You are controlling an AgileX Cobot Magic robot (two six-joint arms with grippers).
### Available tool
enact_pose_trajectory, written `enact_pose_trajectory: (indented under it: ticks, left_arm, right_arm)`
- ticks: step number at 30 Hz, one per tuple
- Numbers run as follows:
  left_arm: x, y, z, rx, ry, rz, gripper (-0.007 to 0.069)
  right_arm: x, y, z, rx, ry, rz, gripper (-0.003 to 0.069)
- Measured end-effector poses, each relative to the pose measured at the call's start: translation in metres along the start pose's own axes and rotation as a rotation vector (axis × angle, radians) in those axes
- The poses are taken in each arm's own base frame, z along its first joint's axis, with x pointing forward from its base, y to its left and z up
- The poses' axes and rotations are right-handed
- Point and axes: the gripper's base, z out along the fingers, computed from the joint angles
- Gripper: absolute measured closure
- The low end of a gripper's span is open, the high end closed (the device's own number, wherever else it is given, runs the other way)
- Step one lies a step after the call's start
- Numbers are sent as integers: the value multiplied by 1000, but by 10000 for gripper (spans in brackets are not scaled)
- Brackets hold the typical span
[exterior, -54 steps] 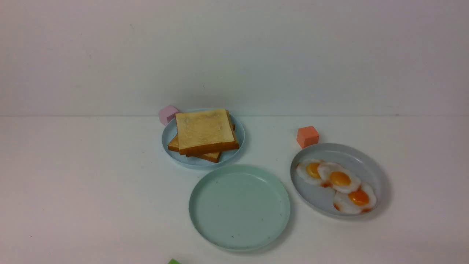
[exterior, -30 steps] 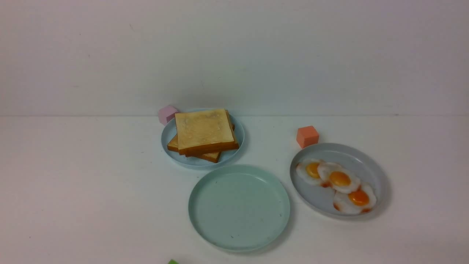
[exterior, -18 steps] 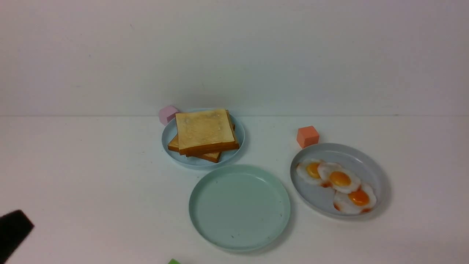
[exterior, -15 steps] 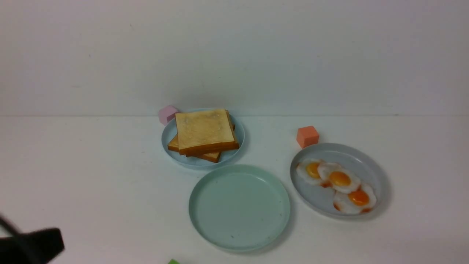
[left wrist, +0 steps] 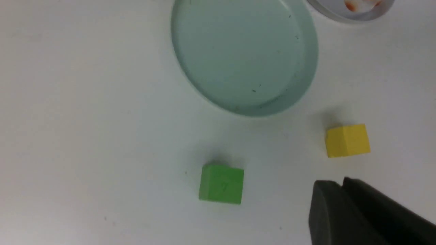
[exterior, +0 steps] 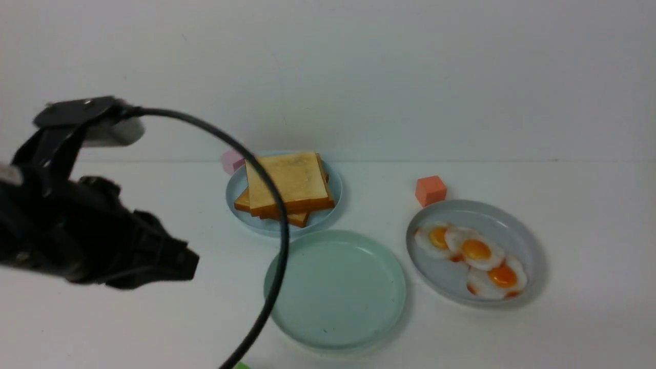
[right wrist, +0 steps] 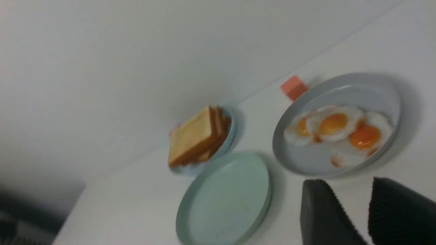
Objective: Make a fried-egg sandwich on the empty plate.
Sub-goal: Use the left arm to grab a slice of bread
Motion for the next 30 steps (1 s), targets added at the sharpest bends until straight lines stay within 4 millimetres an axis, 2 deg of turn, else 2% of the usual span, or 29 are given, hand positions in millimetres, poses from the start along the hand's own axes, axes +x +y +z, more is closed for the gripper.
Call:
enact_pose_trajectory:
  ticks: [1, 2, 5, 9, 13, 14, 16, 18, 20, 21, 22, 23, 24, 25, 26, 28, 29, 30]
  left_arm:
    - [-5, 1, 4, 2, 9, 5, 612]
    - [-17, 4, 15, 11, 32, 34, 638]
    - [-41, 6, 37, 21, 67, 99, 638]
    - [-71, 8, 68, 14, 97, 219, 638]
    - [-98, 16, 101, 18, 118, 295, 638]
    - [-107, 20, 114, 13, 122, 323, 638]
    - [-112, 24, 125, 9, 129, 348, 638]
    - [-119, 34, 150, 0, 152, 438, 624]
    - [-123, 42, 171, -1, 169, 525, 573]
    - [-126, 47, 184, -9, 162, 577, 516]
    - [-126, 48, 184, -12, 159, 585, 507]
    - [-130, 54, 198, -36, 133, 617, 436]
    - [-130, 54, 199, -35, 135, 620, 426]
    - [-133, 61, 213, -69, 96, 638, 328]
    - [-133, 62, 214, -73, 92, 639, 319]
    - [-132, 71, 233, -110, 55, 646, 204]
    - [-132, 71, 234, -112, 54, 647, 198]
    - [-129, 76, 245, -121, 57, 646, 168]
  right_arm:
    - [-4, 5, -2, -4, 32, -31, 433]
    - [-21, 24, -8, -8, 164, -136, 462]
    - [-48, 47, -12, -17, 366, -285, 540]
    - [-84, 74, -17, -89, 488, -442, 652]
    - [-103, 89, -15, -131, 560, -560, 665]
    - [-107, 92, -14, -138, 579, -591, 665]
    - [-108, 93, -12, -146, 590, -607, 665]
    - [-107, 93, -10, -145, 607, -626, 665]
    - [-107, 92, -9, -141, 610, -634, 665]
    - [-107, 92, -9, -138, 609, -638, 664]
    - [-107, 92, -9, -137, 609, -639, 664]
    - [-108, 91, -9, -131, 610, -643, 662]
    - [-108, 91, -9, -131, 611, -643, 662]
    - [-107, 91, -9, -128, 613, -645, 660]
    - [-107, 91, -9, -128, 613, -645, 660]
    - [-107, 90, -10, -126, 625, -646, 659]
    - [-107, 90, -10, -126, 625, -646, 658]
    - [-106, 90, -10, -125, 629, -647, 657]
